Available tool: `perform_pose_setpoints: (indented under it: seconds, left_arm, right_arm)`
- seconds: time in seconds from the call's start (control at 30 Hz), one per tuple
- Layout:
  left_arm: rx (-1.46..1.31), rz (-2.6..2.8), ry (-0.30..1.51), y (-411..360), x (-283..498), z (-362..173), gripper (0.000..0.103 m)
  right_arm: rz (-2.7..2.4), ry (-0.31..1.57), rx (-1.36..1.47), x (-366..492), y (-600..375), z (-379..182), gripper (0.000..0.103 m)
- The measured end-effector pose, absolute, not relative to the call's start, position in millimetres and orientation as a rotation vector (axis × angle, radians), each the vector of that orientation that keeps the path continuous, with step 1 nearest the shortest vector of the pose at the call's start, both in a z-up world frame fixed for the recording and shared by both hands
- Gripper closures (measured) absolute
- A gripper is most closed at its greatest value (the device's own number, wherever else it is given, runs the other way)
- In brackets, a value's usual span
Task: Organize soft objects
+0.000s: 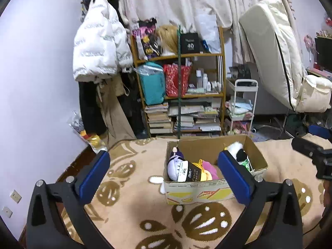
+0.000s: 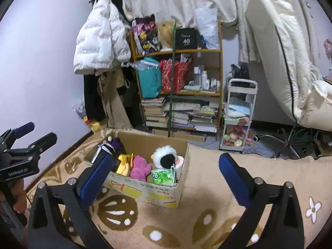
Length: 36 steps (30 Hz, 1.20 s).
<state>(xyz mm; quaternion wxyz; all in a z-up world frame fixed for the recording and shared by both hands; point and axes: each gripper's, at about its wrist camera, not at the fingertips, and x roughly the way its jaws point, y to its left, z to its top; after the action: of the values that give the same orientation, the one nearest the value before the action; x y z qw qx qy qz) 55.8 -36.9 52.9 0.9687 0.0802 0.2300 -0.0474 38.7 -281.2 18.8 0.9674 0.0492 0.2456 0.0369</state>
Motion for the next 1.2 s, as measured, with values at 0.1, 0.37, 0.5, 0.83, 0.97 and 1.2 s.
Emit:
perform_pose_setpoints:
  seconds: [0.1, 0.37, 0.5, 0.83, 0.97, 1.2]
  left_arm:
    - [0.16, -0.087, 0.451, -32, 39, 60, 0.001]
    - [0.119, -0.059, 0.446, -10, 3, 64, 0.001]
    - [0.127, -0.044, 0.414, -3, -13, 62, 0.001]
    - [0.116, -0.037, 0.421, 8, -15, 41, 0.001]
    - [0.126, -0.039, 0.4, 6, -18, 39, 0.001]
    - [0.125, -0.044, 0.393, 5, -20, 38, 0.001]
  right_arm:
    - [0.069, 0.481, 0.129, 25, -285, 26, 0.0]
    - [0.048, 0.448, 0.123, -14, -285, 40, 0.0]
    - [0.045, 0.427, 0.122, -32, -284, 41, 0.0]
    - [0.068, 0.423, 0.126, -45, -272, 20, 0.0]
    - [0.054, 0.428, 0.102, -43, -269, 14, 0.0]
    - [0.04, 0.429, 0.095, -42, -270, 10, 0.0]
